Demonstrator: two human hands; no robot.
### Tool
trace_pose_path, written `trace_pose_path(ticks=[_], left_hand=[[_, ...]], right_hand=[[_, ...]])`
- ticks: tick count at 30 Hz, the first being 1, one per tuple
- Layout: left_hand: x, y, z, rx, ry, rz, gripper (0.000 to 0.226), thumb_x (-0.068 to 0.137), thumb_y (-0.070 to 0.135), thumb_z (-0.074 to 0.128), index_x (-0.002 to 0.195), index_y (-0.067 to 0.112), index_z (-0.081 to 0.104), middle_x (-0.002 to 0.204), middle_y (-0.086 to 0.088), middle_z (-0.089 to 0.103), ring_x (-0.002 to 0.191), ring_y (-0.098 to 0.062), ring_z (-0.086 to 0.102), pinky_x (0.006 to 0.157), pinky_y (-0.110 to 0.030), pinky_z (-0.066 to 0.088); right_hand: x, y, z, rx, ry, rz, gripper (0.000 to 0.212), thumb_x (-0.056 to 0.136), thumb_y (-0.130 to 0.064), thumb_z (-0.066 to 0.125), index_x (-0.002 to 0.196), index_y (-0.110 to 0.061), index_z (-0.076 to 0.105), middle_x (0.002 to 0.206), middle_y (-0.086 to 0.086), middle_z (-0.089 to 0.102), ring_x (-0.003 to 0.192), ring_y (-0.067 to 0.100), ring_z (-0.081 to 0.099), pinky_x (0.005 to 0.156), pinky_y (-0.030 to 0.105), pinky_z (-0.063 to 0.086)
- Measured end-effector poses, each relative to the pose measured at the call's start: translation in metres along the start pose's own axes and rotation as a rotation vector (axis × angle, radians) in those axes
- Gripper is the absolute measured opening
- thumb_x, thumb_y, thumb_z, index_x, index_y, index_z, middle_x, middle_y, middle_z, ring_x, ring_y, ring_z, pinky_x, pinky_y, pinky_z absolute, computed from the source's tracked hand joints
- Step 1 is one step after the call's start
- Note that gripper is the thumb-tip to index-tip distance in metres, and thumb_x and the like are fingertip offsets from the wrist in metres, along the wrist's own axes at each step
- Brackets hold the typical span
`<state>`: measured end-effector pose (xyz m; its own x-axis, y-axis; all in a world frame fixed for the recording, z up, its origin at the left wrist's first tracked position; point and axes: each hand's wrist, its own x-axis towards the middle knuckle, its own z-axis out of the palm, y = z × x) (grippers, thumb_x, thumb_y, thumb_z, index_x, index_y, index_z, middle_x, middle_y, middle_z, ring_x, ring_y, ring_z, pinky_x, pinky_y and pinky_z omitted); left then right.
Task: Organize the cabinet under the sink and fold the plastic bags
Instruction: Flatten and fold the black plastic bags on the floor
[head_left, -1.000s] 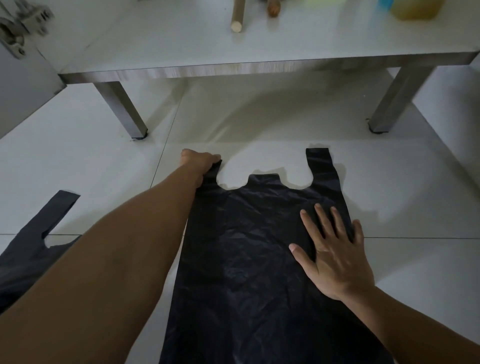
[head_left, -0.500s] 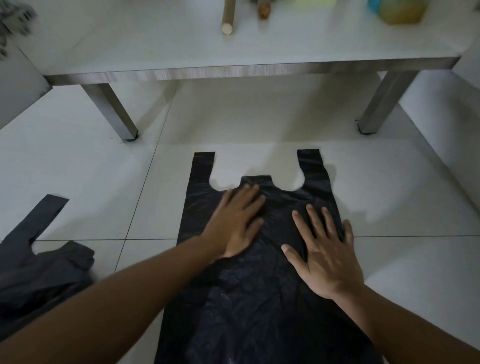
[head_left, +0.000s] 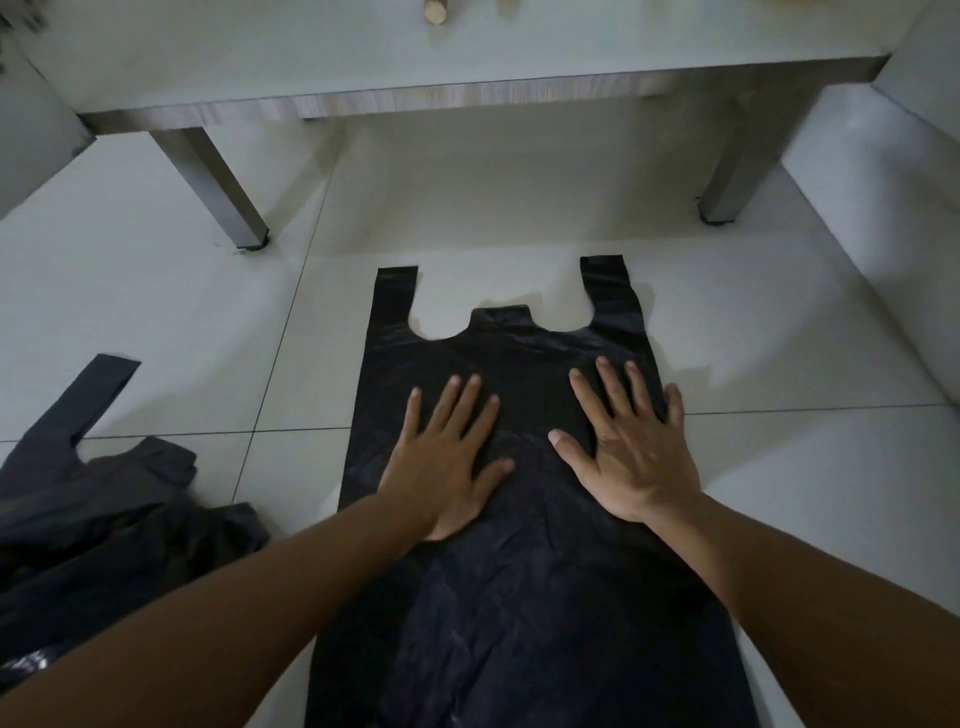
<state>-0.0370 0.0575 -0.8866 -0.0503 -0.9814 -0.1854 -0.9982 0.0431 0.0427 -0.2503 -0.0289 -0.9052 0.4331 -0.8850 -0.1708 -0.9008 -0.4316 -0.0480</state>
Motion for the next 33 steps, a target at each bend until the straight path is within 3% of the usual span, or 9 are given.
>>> trace_pose_path(ticks=[2, 9, 14, 18, 22, 29, 33], left_hand=[[-0.010, -0.003, 0.012, 0.003, -0.049, -0.052, 0.075, 0.086, 0.068, -0.007, 0.150, 0.030, -0.019, 0.159, 0.000, -0.024, 0.145, -0.019, -0.026, 0.118, -0.053, -0.009], [-0.036, 0.008, 0.016, -0.050, 0.063, -0.139, 0.083, 0.082, 0.066, -0.013, 0.154, 0.024, -0.007, 0.162, -0.002, -0.015, 0.148, -0.019, -0.017, 0.119, -0.050, -0.009], [-0.072, 0.007, 0.017, -0.070, 0.076, -0.142, 0.083, 0.083, 0.071, -0.011, 0.153, 0.025, -0.011, 0.160, -0.002, -0.020, 0.146, -0.021, -0.022, 0.118, -0.048, -0.012], [-0.092, 0.007, 0.031, -0.071, 0.043, -0.149, 0.086, 0.079, 0.075, -0.015, 0.152, 0.028, -0.013, 0.161, -0.002, -0.019, 0.146, -0.019, -0.022, 0.119, -0.048, -0.010], [-0.099, 0.005, 0.040, -0.020, 0.037, -0.174, 0.080, 0.080, 0.073, -0.016, 0.148, 0.031, -0.020, 0.160, -0.001, -0.021, 0.146, -0.018, -0.023, 0.120, -0.050, -0.007], [-0.100, 0.011, 0.033, -0.053, 0.008, -0.200, 0.082, 0.085, 0.072, -0.008, 0.153, 0.026, -0.014, 0.160, -0.004, -0.020, 0.146, -0.021, -0.022, 0.118, -0.052, -0.010], [-0.127, 0.040, 0.038, -0.115, 0.056, -0.116, 0.078, 0.089, 0.066, -0.004, 0.153, 0.022, -0.013, 0.160, -0.003, -0.021, 0.146, -0.019, -0.022, 0.119, -0.048, -0.010]], right_hand=[[0.000, 0.000, -0.001, -0.001, -0.018, 0.001, 0.081, 0.084, -0.078, -0.003, 0.153, -0.038, -0.014, 0.163, -0.004, -0.018, 0.150, 0.024, -0.015, 0.118, 0.059, -0.003], [0.003, 0.007, -0.019, 0.094, -0.181, -0.021, 0.072, 0.092, -0.072, 0.010, 0.154, -0.040, -0.011, 0.162, -0.006, -0.023, 0.148, 0.024, -0.024, 0.116, 0.060, -0.012], [-0.039, -0.013, -0.027, 0.009, 0.008, -0.148, 0.072, 0.093, -0.067, 0.008, 0.156, -0.034, -0.005, 0.164, -0.001, -0.015, 0.150, 0.029, -0.015, 0.118, 0.060, -0.008], [-0.090, -0.038, 0.001, 0.017, -0.054, -0.228, 0.075, 0.088, -0.072, 0.001, 0.154, -0.038, -0.007, 0.164, 0.000, -0.014, 0.151, 0.027, -0.012, 0.118, 0.059, -0.007], [-0.098, -0.019, 0.013, -0.017, -0.047, -0.150, 0.074, 0.088, -0.074, 0.000, 0.153, -0.040, -0.010, 0.164, -0.002, -0.017, 0.150, 0.024, -0.016, 0.118, 0.058, -0.008], [-0.097, 0.009, 0.003, -0.021, -0.074, 0.019, 0.077, 0.087, -0.071, -0.004, 0.155, -0.034, -0.009, 0.164, 0.001, -0.014, 0.150, 0.029, -0.015, 0.118, 0.061, -0.004], [-0.143, -0.033, 0.013, 0.028, -0.003, -0.152, 0.074, 0.091, -0.067, 0.001, 0.157, -0.031, 0.000, 0.165, 0.005, -0.006, 0.151, 0.031, -0.006, 0.119, 0.060, -0.002]])
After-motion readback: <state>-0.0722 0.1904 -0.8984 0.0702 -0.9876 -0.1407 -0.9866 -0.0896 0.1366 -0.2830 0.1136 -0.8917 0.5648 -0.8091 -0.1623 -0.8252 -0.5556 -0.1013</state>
